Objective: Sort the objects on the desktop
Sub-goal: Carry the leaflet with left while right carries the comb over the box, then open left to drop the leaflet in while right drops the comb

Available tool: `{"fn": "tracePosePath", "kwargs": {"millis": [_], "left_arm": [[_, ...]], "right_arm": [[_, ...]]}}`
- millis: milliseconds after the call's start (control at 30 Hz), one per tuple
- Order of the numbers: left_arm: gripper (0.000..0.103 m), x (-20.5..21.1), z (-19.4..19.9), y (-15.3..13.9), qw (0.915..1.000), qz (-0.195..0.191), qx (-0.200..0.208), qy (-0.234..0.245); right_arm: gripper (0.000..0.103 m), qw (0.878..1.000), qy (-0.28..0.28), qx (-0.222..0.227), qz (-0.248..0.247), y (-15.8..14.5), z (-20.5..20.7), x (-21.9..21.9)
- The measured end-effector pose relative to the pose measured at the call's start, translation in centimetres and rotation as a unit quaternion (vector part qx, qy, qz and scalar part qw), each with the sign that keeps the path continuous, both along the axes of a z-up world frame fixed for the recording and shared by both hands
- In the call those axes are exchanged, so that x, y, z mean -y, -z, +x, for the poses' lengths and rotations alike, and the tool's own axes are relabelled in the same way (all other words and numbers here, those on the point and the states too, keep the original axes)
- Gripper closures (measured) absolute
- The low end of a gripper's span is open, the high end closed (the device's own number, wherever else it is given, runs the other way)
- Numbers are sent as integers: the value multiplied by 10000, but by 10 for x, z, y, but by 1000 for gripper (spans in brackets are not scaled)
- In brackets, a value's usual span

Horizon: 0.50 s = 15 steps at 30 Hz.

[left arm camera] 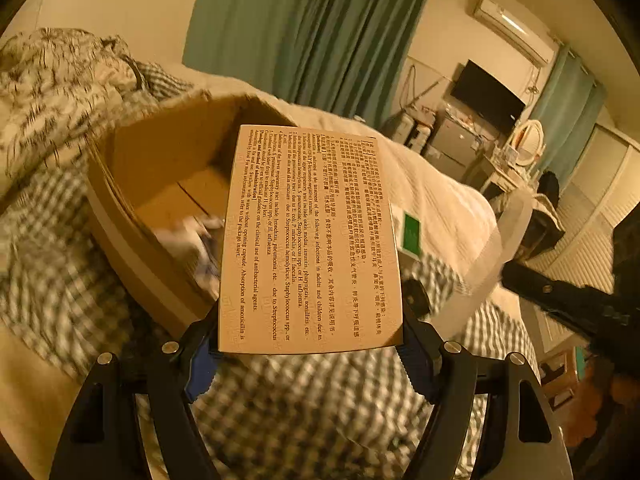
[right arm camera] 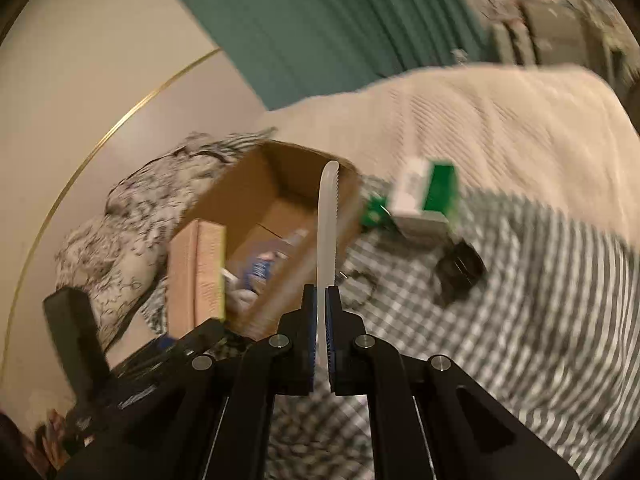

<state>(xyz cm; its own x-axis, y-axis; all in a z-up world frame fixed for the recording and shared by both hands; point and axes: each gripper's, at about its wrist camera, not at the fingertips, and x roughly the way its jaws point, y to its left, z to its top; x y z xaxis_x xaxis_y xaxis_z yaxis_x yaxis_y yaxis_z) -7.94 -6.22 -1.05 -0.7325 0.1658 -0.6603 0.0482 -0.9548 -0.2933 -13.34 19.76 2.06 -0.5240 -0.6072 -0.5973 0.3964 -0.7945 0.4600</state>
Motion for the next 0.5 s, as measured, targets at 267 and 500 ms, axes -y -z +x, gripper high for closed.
{"fn": "tracePosePath", "kwargs": {"millis": [267, 500], "left_arm": [[25, 69, -57, -24, 9979, -573, 207, -224], [2, 82, -57, -15, 9989, -451, -17, 80]], "right_arm": [[99, 9989, -435, -1, -155, -34, -55, 107], [32, 9967, -38, 615, -536, -21, -78, 130]]}}
